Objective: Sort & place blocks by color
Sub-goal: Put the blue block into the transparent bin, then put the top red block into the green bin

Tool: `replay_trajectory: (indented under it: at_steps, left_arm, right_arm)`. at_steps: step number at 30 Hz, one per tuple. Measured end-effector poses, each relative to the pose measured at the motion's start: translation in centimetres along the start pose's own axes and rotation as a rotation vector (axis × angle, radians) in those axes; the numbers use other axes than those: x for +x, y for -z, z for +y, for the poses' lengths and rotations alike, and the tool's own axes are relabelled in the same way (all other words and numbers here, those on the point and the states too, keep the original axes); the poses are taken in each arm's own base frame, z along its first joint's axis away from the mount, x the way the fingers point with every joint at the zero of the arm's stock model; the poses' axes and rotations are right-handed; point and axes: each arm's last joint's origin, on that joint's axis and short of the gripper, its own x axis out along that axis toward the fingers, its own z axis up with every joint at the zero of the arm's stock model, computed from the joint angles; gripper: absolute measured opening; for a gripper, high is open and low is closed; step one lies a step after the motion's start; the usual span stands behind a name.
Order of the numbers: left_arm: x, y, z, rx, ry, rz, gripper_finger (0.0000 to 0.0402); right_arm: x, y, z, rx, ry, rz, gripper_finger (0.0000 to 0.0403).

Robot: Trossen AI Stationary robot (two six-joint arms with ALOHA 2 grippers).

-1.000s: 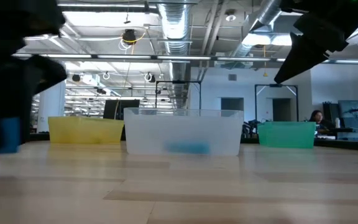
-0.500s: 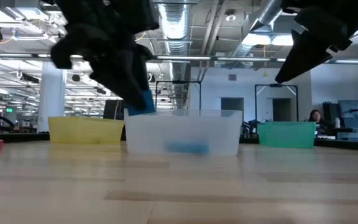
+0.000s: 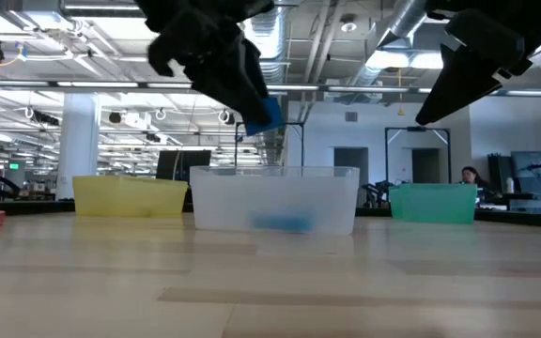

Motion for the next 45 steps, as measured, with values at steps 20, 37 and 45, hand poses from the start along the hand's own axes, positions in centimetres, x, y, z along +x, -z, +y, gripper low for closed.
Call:
replay_trajectory:
  at_steps: [20, 37, 45]
  left_arm:
    - [-0.8, 3.1, 2.3, -0.219, -0.197, 0.192, 0.0232]
    - [-8.7, 15.8, -7.7, -0.693, -0.171, 0.527, 0.0259]
    - [-9.4, 15.9, -8.8, -0.307, 0.083, 0.633, 0.0245]
  right_arm:
    - [1.2, -0.9, -0.6, -0.048, 0.045, 0.008, 0.026]
    - [1.8, -1.8, 0.0, -0.027, -0.026, 0.003, 0.026]
    - [2.4, -2.2, -0.2, -0.034, -0.034, 0.021, 0.026]
